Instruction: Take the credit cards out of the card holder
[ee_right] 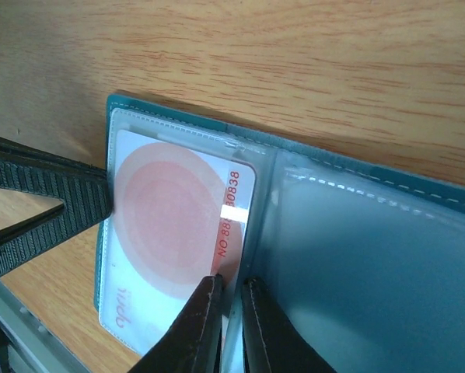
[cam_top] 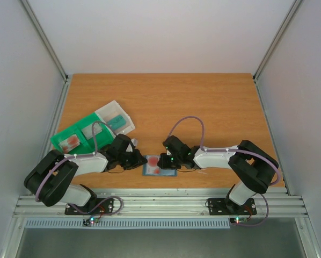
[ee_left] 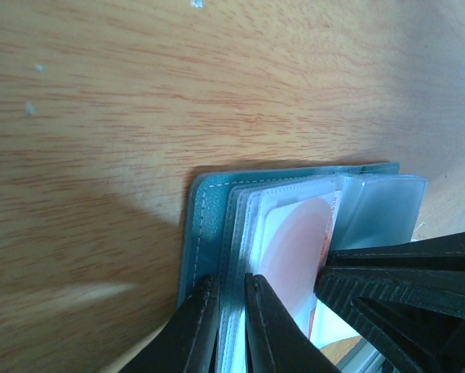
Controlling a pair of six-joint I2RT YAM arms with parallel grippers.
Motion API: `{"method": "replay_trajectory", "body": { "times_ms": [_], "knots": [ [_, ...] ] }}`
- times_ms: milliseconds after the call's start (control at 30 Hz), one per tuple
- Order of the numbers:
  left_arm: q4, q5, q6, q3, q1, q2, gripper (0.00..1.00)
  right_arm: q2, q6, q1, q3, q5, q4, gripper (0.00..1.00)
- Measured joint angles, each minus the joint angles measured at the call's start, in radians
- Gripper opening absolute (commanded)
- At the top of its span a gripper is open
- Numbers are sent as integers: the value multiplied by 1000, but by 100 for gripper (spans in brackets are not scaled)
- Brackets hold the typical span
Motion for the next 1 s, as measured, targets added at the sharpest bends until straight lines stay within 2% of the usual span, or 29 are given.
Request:
{"method": "replay_trajectory", "body": {
  "times_ms": [333,700,867,1000],
  "knots": [
    [-8,-9,2,0,-1,-10,17,-34,-6,-4,0,58,-71,9],
    [-9,-12,-2,0,-1,-11,15,-32,2,-5,0,5,-71,17],
    [-10,-13,-2,0,-1,-11,14,-13,3,-5,0,-14,-33,15],
    [-10,-15,-2,0,-1,-11,14,-11,4,-5,-1,-14,-25,8]
  ]
}}
